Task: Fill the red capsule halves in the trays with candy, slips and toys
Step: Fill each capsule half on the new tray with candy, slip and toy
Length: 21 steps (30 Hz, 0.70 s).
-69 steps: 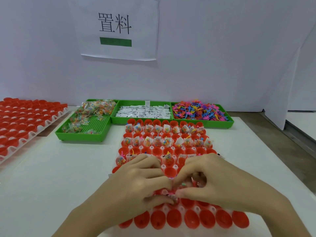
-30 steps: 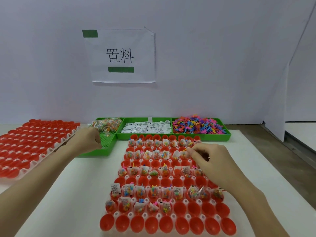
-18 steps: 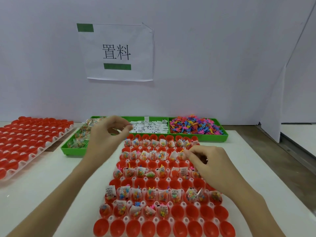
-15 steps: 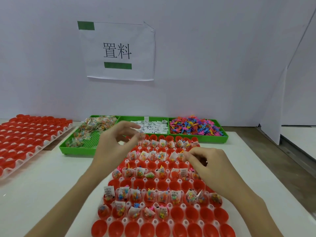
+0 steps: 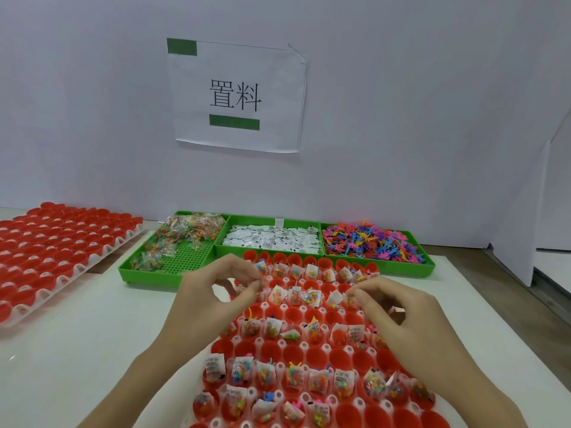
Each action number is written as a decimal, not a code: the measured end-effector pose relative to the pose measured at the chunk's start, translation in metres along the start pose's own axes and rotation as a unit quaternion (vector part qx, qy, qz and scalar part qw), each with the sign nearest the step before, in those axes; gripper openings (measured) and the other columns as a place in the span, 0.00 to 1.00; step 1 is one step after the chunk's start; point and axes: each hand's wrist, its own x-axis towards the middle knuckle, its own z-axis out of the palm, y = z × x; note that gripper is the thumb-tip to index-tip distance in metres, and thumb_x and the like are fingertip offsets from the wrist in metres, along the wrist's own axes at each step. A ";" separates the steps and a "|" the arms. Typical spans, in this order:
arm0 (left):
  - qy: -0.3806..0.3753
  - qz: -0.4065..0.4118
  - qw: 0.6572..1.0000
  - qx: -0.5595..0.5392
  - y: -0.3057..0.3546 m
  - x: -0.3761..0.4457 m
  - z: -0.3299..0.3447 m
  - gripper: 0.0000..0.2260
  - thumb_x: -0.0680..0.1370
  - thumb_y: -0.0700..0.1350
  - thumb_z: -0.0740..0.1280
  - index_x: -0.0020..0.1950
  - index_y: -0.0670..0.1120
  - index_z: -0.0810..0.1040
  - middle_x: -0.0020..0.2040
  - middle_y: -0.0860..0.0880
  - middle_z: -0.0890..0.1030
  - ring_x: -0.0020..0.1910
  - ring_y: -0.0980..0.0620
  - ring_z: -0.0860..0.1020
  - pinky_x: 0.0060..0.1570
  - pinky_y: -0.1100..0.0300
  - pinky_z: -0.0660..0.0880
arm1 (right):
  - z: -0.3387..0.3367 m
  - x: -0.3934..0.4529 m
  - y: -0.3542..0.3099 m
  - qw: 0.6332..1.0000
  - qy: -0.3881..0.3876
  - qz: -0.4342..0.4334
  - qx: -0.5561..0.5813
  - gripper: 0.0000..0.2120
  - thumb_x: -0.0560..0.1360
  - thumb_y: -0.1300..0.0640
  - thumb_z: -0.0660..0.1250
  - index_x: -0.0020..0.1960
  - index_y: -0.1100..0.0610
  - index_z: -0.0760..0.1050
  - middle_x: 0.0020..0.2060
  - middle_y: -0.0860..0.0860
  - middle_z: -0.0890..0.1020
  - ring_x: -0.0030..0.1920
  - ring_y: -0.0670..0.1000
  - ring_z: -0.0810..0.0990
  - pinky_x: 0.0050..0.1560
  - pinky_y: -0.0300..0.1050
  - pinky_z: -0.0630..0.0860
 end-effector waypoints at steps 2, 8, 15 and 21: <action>0.001 -0.002 1.000 -0.005 -0.001 -0.001 0.001 0.11 0.73 0.34 0.76 0.45 0.51 0.83 0.43 0.55 0.86 0.44 0.55 0.84 0.40 0.67 0.77 | 0.006 0.008 -0.003 1.000 -0.006 0.004 -0.009 0.06 0.79 0.51 0.68 0.51 0.41 0.82 0.43 0.35 0.82 0.47 0.40 0.81 0.43 0.29 0.74; 0.004 -0.003 1.000 -0.019 -0.004 0.002 -0.003 0.11 0.74 0.36 0.76 0.45 0.52 0.83 0.44 0.54 0.86 0.44 0.53 0.83 0.40 0.66 0.77 | 0.030 0.093 -0.002 0.987 -0.073 -0.018 -0.141 0.09 0.81 0.56 0.67 0.59 0.49 0.83 0.51 0.41 0.84 0.44 0.34 0.78 0.44 0.22 0.71; -0.001 0.000 1.000 -0.015 -0.008 0.001 -0.004 0.10 0.74 0.35 0.76 0.46 0.50 0.83 0.42 0.55 0.85 0.43 0.53 0.83 0.39 0.66 0.77 | 0.076 0.188 0.029 0.958 -0.164 0.019 -0.236 0.09 0.80 0.62 0.68 0.57 0.60 0.85 0.57 0.56 0.85 0.56 0.53 0.83 0.58 0.43 0.76; -0.001 0.013 1.000 -0.011 -0.009 0.002 -0.006 0.10 0.75 0.36 0.76 0.46 0.51 0.83 0.43 0.56 0.85 0.45 0.53 0.83 0.39 0.67 0.76 | 0.098 0.215 0.035 0.933 -0.220 0.036 -0.283 0.10 0.75 0.56 0.76 0.52 0.62 0.86 0.48 0.55 0.87 0.47 0.53 0.85 0.47 0.42 0.77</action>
